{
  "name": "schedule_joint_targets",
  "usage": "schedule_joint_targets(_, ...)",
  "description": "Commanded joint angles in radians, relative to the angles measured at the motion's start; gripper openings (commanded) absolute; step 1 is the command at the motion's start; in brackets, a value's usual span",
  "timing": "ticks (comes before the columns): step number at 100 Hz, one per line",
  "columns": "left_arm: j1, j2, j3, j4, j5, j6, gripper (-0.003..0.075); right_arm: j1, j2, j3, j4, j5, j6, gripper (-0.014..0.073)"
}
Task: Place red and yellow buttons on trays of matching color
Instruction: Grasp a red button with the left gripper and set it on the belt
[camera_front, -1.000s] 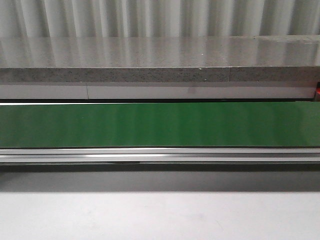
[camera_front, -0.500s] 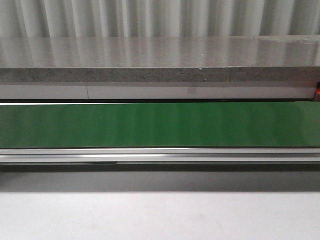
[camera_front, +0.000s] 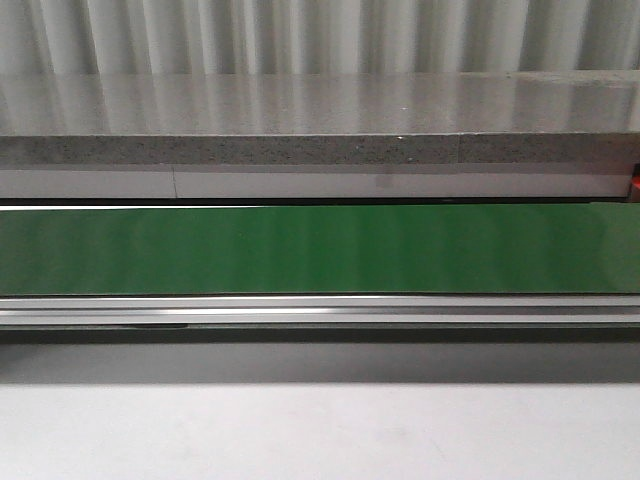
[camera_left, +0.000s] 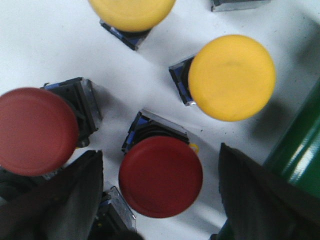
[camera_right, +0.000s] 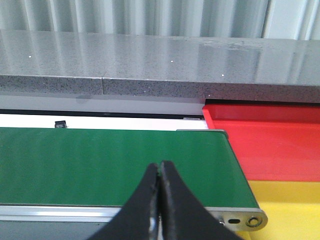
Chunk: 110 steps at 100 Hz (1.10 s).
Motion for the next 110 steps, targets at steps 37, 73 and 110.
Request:
schedule_joint_targets(37,-0.006,-0.016,-0.028,-0.014,-0.04,0.003,0.0153,-0.004,-0.015,0.001,-0.009,-0.085,-0.002,-0.0067)
schedule_joint_targets(73,-0.006,-0.162,-0.028,-0.014,-0.01,0.029,0.0117,-0.004,-0.015,0.001,-0.009,-0.085,-0.002,-0.0067)
schedule_joint_targets(110,-0.109,-0.347,-0.028,-0.014,0.072,0.029,0.0117,-0.004,-0.015,0.001,-0.009,-0.085,-0.002,-0.0067)
